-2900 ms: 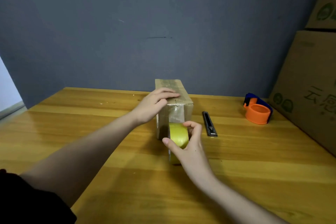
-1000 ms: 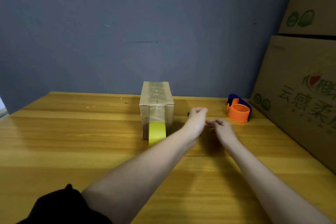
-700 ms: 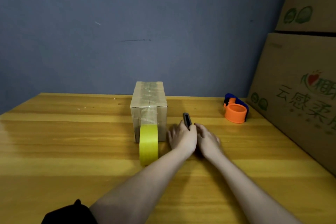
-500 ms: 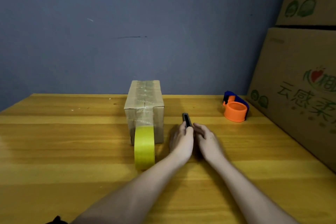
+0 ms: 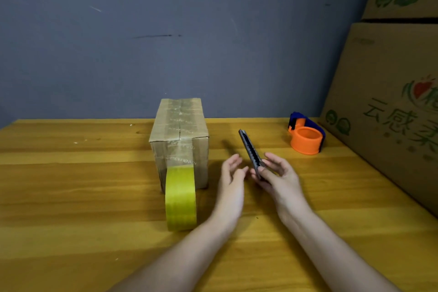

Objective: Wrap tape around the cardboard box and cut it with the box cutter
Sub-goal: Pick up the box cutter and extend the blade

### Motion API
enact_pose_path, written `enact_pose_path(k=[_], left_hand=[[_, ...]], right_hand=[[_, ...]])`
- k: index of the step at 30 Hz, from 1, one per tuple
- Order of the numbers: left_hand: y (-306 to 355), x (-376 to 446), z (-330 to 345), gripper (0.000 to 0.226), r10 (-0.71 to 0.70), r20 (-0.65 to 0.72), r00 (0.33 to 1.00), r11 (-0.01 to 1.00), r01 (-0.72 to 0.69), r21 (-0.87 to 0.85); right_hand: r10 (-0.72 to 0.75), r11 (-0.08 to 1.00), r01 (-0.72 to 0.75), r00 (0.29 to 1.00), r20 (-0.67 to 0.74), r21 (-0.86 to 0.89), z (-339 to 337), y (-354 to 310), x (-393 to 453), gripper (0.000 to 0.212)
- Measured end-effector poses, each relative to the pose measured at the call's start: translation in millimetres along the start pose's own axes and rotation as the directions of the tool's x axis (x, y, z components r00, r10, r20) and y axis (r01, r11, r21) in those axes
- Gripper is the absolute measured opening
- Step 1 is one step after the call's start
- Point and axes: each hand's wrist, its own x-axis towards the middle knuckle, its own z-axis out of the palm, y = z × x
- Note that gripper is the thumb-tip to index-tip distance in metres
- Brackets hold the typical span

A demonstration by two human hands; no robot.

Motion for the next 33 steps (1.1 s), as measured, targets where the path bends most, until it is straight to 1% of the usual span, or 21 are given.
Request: enact_pose_path(k=[2, 4, 6, 8, 10, 12, 15, 19, 24, 26, 28, 30, 33], left_hand=[[-0.5, 0.5, -1.6, 0.042, -0.022, 0.030, 0.999, 1.000, 0.022, -0.007], [0.0, 1.0, -3.1, 0.045, -0.048, 0.044, 0.998, 0.999, 0.049, -0.016], [1.5, -0.6, -3.9, 0.042, -0.041, 0.029, 0.999, 0.999, 0.042, -0.023], [3.9, -3.7, -4.4, 0.036, -0.021, 0.009, 1.000, 0.999, 0.022, -0.027], [4.9, -5.8, -5.6, 0.031, -0.004, -0.001, 1.000, 0.999, 0.004, -0.041], [5.8, -6.4, -6.1, 0.026, 0.012, -0.006, 1.000, 0.999, -0.013, -0.040], [8.0, -6.9, -6.3, 0.023, -0.005, -0.028, 1.000, 0.997, 0.003, -0.071], [10.0, -9.0, -7.9, 0.023, -0.041, -0.002, 0.999, 0.989, 0.040, -0.142], [8.5, -6.3, -6.3, 0.025, -0.037, -0.006, 0.999, 0.987, 0.036, -0.156], [11.0, -8.4, -6.1, 0.019, -0.032, -0.013, 0.999, 0.985, 0.030, -0.171], [10.8, -8.7, -6.9, 0.019, -0.033, -0.038, 0.999, 0.985, 0.026, -0.173], [7.5, -6.1, -7.8, 0.022, -0.034, -0.063, 0.997, 0.990, 0.025, -0.142], [7.6, -6.1, -8.7, 0.016, -0.026, -0.078, 0.997, 0.993, 0.017, -0.115]], right_hand=[[0.037, 0.999, -0.038, 0.999, 0.035, 0.017, 1.2, -1.0, -4.2, 0.044], [0.033, 0.998, -0.027, 0.994, 0.101, -0.061, 2.3, -2.0, -8.6, 0.049], [0.012, 0.987, 0.013, 0.987, 0.157, -0.157, 2.9, -1.4, -11.2, 0.054], [0.017, 0.982, 0.019, 0.981, 0.192, -0.185, 2.8, -0.9, -11.8, 0.056], [0.063, 0.987, -0.024, 0.969, 0.239, -0.161, 3.4, -1.8, -12.7, 0.051], [0.116, 0.985, -0.064, 0.935, 0.336, -0.161, 4.2, -2.9, -15.0, 0.038], [0.134, 0.968, -0.028, 0.895, 0.425, -0.248, 4.6, -5.2, -17.5, 0.030], [0.166, 0.956, -0.020, 0.860, 0.482, -0.294, 8.3, -5.8, -19.5, 0.034], [0.180, 0.978, -0.088, 0.810, 0.559, -0.188, 8.3, -6.3, -15.6, 0.030], [0.181, 0.980, -0.092, 0.786, 0.591, -0.177, 6.6, -7.4, -14.4, 0.030], [0.180, 0.978, -0.072, 0.763, 0.621, -0.195, 5.5, -7.4, -14.3, 0.030], [0.168, 0.968, -0.010, 0.766, 0.620, -0.250, 5.2, -8.6, -15.2, 0.030], [0.130, 0.938, 0.083, 0.816, 0.563, -0.338, 3.9, -12.6, -15.8, 0.031]])
